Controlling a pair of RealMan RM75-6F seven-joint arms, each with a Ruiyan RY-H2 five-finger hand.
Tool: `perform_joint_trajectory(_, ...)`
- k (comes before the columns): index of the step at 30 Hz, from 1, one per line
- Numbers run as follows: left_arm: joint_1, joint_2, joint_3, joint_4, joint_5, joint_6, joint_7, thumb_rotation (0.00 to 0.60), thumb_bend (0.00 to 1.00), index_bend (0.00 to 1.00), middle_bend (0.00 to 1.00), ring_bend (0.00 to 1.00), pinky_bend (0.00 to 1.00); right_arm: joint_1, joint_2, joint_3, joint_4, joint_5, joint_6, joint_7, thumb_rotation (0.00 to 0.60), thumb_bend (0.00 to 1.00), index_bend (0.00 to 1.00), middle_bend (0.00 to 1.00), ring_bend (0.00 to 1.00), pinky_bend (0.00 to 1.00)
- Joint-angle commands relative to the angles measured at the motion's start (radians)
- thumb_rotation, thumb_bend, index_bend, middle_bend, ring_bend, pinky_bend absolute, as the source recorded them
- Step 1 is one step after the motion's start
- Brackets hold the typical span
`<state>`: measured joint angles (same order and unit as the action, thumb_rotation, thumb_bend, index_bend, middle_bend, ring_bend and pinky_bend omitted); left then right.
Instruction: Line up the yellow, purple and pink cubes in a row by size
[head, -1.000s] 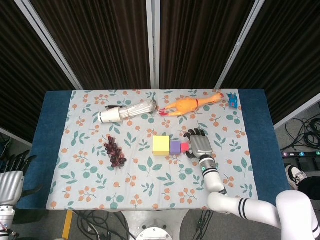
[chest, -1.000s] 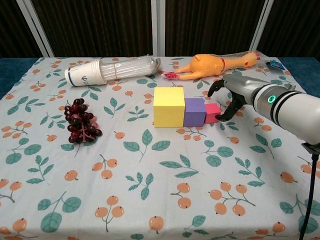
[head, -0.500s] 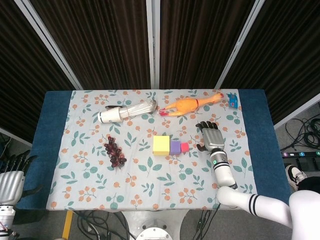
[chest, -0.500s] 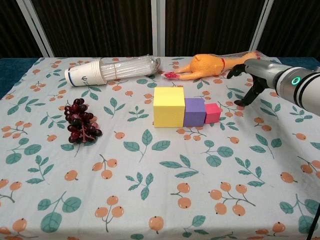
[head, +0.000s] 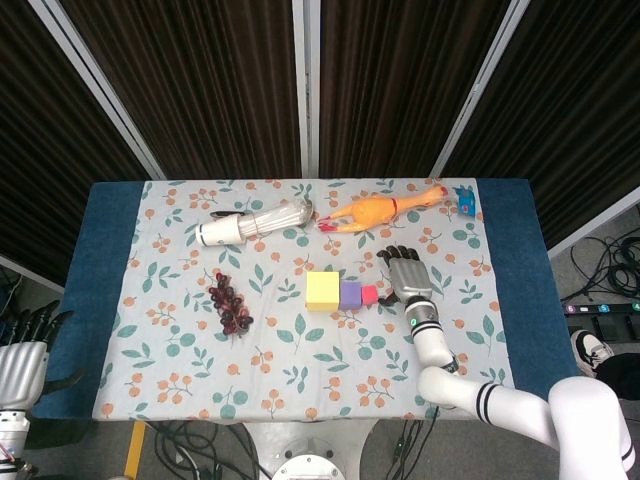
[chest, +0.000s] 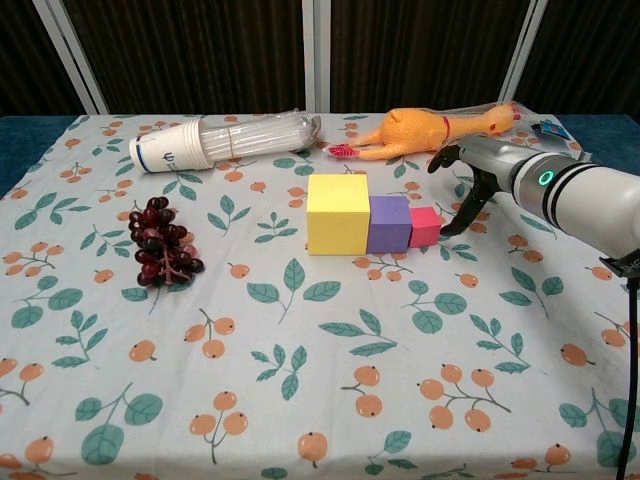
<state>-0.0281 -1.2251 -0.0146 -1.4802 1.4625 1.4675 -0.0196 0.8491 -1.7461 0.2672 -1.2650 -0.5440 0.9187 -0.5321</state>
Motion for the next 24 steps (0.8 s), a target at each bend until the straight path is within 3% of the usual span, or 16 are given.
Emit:
perform_joint_trajectory(1, 0.0, 0.0, -0.001, 0.001, 0.0, 0.0, -0.001, 0.6, 0.16, 0.23, 0.16, 0.1, 0.05, 0.002, -0.004, 0.003, 0.004, -0.005, 0.001, 0.004, 0.6, 0.04, 0.17, 0.08, 0.0, 0.0)
perform_joint_trajectory(24, 0.002, -0.001, 0.0, 0.005, -0.005, -0.002, -0.003, 0.6, 0.16, 0.23, 0.16, 0.1, 0.05, 0.029, -0.035, 0.017, 0.044, -0.006, -0.005, -0.013, 0.6, 0.04, 0.17, 0.08, 0.0, 0.0)
